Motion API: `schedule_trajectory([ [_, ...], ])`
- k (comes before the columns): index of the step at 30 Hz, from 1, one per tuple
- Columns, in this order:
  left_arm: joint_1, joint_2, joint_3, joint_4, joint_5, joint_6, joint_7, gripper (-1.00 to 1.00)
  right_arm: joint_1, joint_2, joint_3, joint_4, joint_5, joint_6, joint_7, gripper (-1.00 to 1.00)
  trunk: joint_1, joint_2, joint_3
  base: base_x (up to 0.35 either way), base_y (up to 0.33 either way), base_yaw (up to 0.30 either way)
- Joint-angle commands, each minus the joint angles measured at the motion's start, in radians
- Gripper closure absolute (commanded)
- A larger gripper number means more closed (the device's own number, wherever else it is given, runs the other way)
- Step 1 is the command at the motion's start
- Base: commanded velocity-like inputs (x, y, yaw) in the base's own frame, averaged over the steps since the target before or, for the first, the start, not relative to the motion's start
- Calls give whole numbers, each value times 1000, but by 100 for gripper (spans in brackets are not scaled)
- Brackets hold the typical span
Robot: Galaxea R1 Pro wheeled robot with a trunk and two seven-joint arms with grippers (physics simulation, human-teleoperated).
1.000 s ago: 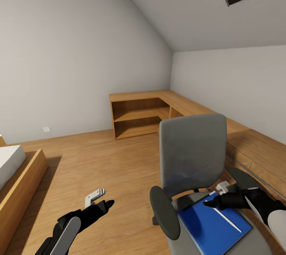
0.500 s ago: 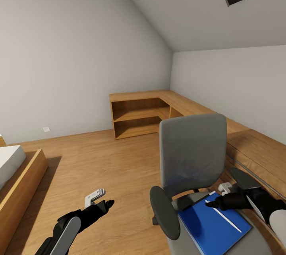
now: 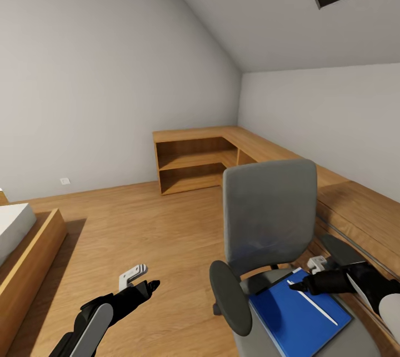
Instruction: In the bedroom, organize the workspace by keeping the computer under the desk, ensuring the monitor is on the desk, placing the keyboard on the desk next to the monitor, placing the mouse on the desk next to the keyboard, moving the folder from the swivel chair onto the desk next to the mouse, stacking the notebook on top of the folder with the pen on top of the notebook, and positioning the swivel chair next to the desk.
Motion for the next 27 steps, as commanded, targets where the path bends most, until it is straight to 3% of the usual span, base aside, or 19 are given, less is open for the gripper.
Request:
schedule_trajectory([
  [1,-1,1,-2,-1,11,1,10,-100,0,-1,4,-2,-2,9,2,-100,0,-1,-1,0,0,0],
  [27,0,1,-2,4,13,1,8,-100,0,-10,12,-2,1,13,4,-100,-4,6,2,0,0,0],
])
